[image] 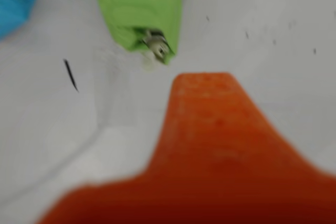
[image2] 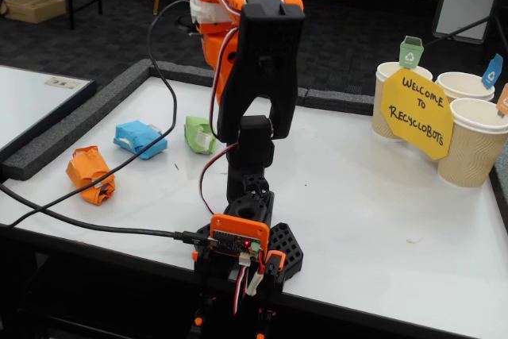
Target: Sort rubbish by color.
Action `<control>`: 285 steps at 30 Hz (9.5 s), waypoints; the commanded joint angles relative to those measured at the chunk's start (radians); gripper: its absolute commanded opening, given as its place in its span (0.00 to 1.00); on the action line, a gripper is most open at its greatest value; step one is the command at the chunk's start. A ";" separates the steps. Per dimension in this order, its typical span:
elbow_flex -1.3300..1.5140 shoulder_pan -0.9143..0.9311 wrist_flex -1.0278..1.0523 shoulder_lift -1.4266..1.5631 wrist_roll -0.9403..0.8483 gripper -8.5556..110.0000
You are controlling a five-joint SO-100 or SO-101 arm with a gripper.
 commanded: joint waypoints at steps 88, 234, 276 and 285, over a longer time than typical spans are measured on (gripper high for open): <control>-0.038 -0.080 -0.337 -0.193 1.193 0.32; 0.566 1.080 -0.491 1.371 -0.130 0.07; -0.360 0.965 -0.704 0.121 -0.120 0.07; -0.471 0.950 -0.887 -0.132 -0.120 0.07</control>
